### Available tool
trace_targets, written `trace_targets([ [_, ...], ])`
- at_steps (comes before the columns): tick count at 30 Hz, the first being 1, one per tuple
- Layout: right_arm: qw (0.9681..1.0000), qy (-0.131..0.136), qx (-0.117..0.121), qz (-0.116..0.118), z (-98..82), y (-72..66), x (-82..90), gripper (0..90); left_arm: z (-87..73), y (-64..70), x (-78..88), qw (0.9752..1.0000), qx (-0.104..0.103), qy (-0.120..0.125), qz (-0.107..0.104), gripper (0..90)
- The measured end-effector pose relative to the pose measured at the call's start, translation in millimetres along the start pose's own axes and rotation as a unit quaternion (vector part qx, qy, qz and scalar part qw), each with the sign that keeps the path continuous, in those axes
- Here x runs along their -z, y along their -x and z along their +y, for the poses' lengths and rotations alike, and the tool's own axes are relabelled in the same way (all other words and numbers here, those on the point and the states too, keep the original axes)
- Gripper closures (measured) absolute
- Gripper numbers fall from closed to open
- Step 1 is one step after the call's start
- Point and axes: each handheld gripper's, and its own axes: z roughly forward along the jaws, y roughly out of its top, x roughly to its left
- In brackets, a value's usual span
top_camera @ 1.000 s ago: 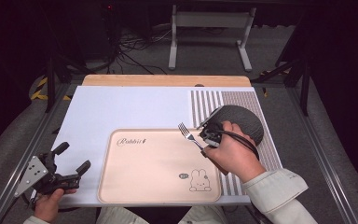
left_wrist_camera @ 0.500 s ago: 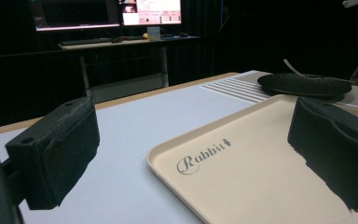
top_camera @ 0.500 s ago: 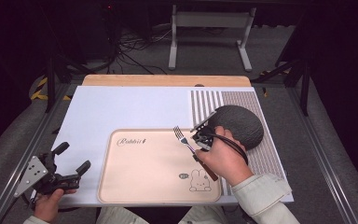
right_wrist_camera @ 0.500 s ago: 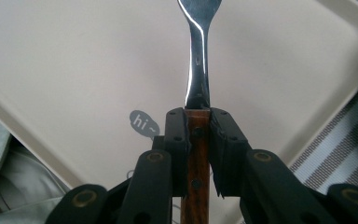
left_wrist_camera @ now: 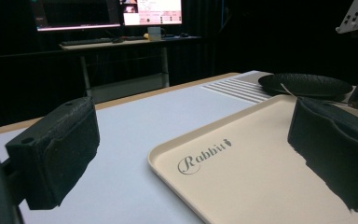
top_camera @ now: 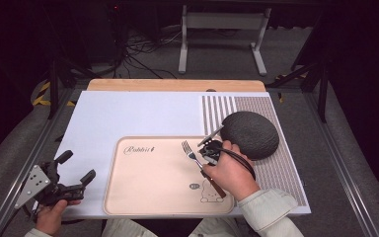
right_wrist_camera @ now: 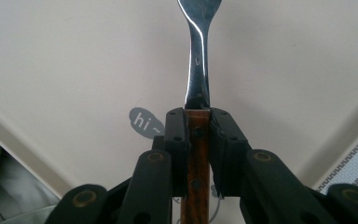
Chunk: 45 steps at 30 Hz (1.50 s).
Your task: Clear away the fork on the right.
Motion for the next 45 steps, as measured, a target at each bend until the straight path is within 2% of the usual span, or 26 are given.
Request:
trace_targets([
  [3, 1.0, -0.001, -0.005, 0.009, -1.5, 0.9, -2.8, 78.8, 0.1, 0.5, -0.3, 1.0, 0.0, 0.0, -0.001, 2.7],
  [13, 0.9997, -0.02, -0.015, 0.002, -2.9, 3.6, -13.2, 78.8, 0.1, 0.5, -0.3, 1.0, 0.0, 0.0, 0.0, 2.7],
  [23, 0.9995, -0.025, -0.021, 0.0, -2.5, 6.0, -21.0, 78.7, 0.1, 0.7, -0.5, 1.0, -0.001, -0.001, 0.0, 2.7],
  [45, 0.9989, -0.042, -0.02, -0.008, -3.1, 7.5, -30.0, 78.5, 0.0, 0.7, -1.2, 1.0, -0.001, -0.002, 0.0, 2.8],
])
